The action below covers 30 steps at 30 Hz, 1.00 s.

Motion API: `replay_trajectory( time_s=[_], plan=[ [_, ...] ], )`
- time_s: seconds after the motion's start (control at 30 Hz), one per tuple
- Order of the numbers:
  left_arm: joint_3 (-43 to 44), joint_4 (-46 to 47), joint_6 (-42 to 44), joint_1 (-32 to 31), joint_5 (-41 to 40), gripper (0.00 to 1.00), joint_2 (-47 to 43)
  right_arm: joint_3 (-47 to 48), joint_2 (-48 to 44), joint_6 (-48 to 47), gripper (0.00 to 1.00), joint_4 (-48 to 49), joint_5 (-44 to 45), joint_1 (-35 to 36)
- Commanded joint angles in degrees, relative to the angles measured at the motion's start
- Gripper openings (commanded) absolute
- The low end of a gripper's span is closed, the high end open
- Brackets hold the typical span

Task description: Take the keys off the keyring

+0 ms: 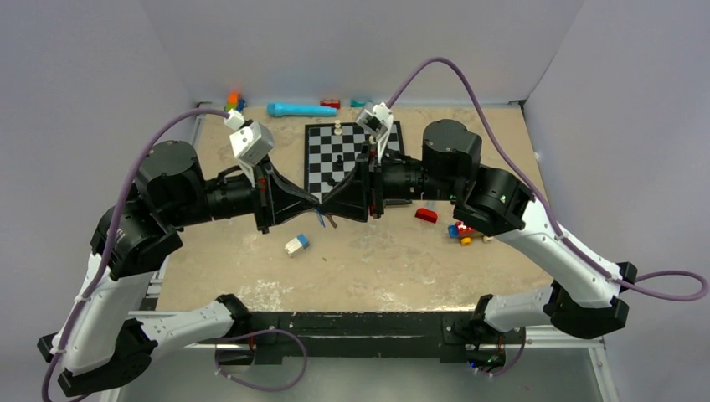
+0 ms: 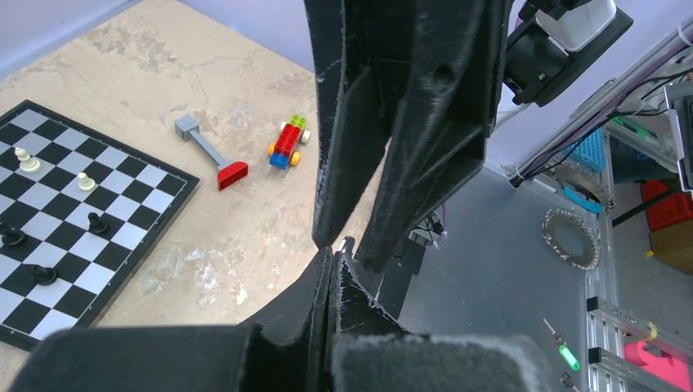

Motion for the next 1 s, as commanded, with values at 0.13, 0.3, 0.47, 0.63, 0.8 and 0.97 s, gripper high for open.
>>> replay_trajectory(
  time_s=[0.13,0.3,0.47,0.63,0.8,0.97],
  plan=[
    [-1.06,4.91,-2.88,-0.13,2.02,0.00,-1.14,-1.14,-2.33,0.57,0.47,5.04,-0.72,0.10],
    [-1.19,5.62,-3.34,-0.18,1.48,0.00,-1.75,-2.55,-3.05,0.80,0.44,5.61,-0.53,0.13],
    [-1.40,6.55,-4.11,-0.13,0.86,0.00,-2.49,-4.80,-3.80,1.41,0.27,6.85,-0.62,0.14],
    [-3.32,8.56,-5.59,-0.20,0.72,0.00,-3.26,-5.28,-3.97,2.06,0.09,8.19,-0.68,0.10],
    [-5.82,11.55,-7.35,-0.14,0.65,0.00,-4.40,-4.79,-3.47,2.38,0.00,8.76,-1.09,0.15],
    [-6.22,11.72,-7.48,-0.19,0.00,0.00,-4.71,-4.45,-3.68,2.79,0.00,9.33,-1.37,0.14]
  ],
)
